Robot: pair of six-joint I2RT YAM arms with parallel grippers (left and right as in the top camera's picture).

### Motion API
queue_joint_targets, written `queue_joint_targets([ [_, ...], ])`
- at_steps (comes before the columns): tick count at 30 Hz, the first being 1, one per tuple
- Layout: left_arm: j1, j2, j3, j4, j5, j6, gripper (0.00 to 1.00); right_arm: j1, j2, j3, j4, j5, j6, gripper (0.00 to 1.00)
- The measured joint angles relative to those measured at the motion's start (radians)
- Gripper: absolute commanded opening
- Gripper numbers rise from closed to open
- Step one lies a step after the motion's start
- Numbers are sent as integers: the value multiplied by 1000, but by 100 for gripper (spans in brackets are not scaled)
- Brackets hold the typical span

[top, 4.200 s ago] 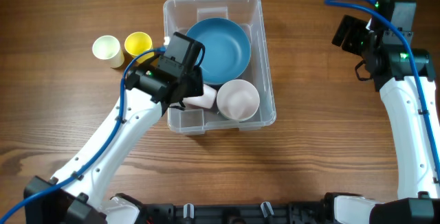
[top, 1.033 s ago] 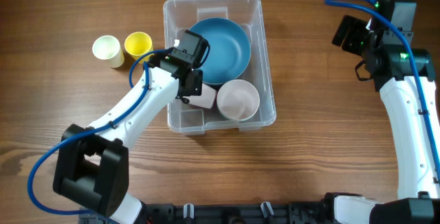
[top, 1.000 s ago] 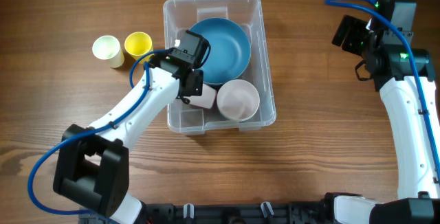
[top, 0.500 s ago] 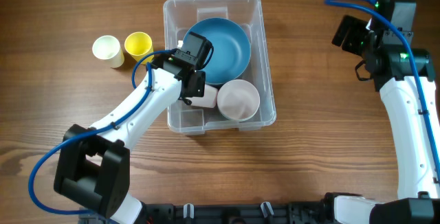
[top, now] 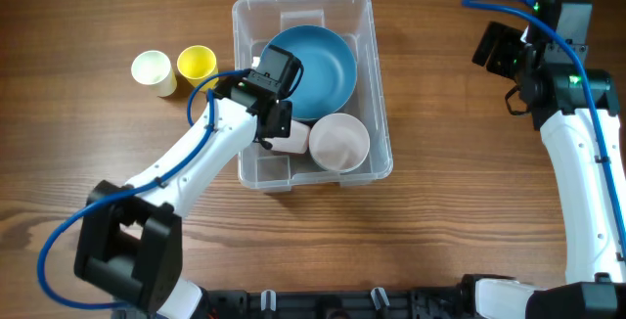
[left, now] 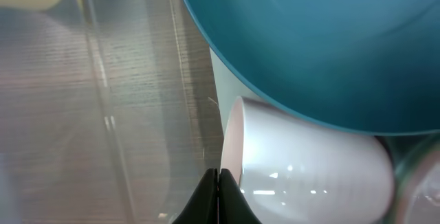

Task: Pack container

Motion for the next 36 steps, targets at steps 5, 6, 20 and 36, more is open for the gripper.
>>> queue_joint_targets([
  [5, 0, -47, 0, 0, 10, 0, 4, 0, 0, 0, 0, 0, 0, 100],
  [6, 0, -51, 1, 0, 14, 0, 4, 0, 0, 0, 0, 0, 0, 100],
  [20, 0, -52, 2, -38, -49, -45, 4, 0, 0, 0, 0, 0, 0, 100],
  [36, 0, -9, 2, -38, -51, -52, 4, 0, 0, 0, 0, 0, 0, 100],
])
